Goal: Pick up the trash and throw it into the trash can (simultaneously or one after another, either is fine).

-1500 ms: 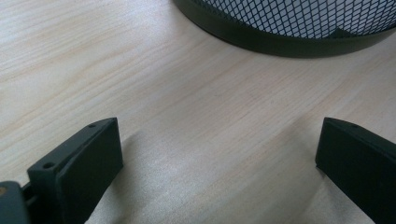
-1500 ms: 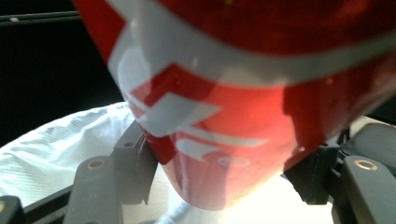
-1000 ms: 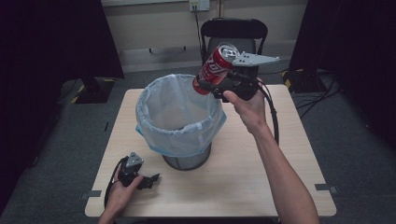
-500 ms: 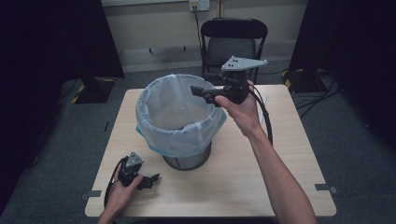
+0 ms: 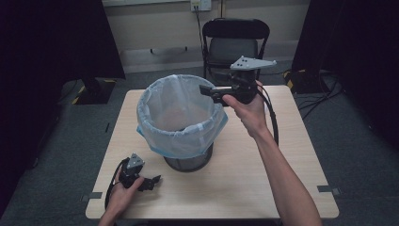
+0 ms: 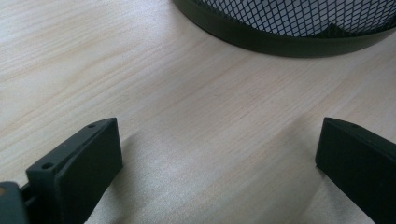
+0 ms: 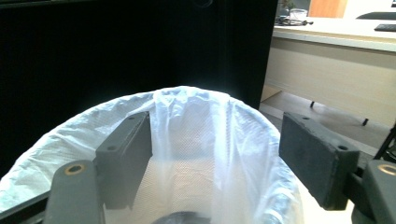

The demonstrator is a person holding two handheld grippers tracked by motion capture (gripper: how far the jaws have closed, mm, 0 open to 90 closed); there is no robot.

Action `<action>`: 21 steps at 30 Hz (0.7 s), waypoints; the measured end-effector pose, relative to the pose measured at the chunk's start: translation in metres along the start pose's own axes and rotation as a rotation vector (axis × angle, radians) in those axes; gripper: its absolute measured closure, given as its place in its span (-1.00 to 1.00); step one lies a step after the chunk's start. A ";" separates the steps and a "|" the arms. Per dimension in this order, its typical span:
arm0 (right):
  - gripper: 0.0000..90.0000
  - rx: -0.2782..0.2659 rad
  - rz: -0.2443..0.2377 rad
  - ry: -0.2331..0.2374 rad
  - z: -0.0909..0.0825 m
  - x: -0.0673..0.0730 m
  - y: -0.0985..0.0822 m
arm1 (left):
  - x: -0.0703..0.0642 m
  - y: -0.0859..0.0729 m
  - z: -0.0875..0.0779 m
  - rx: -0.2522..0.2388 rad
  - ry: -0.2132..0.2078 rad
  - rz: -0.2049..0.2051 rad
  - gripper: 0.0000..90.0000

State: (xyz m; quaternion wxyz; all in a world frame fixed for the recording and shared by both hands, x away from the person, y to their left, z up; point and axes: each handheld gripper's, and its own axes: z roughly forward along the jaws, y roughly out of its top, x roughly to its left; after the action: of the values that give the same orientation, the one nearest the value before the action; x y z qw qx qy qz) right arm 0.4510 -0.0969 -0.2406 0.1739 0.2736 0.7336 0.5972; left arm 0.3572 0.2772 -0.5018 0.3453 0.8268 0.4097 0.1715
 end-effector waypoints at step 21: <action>-0.44 0.000 0.030 -0.164 -0.034 -0.030 -0.011 | 0.000 0.000 0.000 0.000 0.000 0.000 -1.00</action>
State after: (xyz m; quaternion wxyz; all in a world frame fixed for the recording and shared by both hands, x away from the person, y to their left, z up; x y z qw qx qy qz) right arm 0.4532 -0.1435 -0.2458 0.2245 0.3324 0.7128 0.5754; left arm 0.3571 0.2772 -0.5018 0.3454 0.8266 0.4098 0.1716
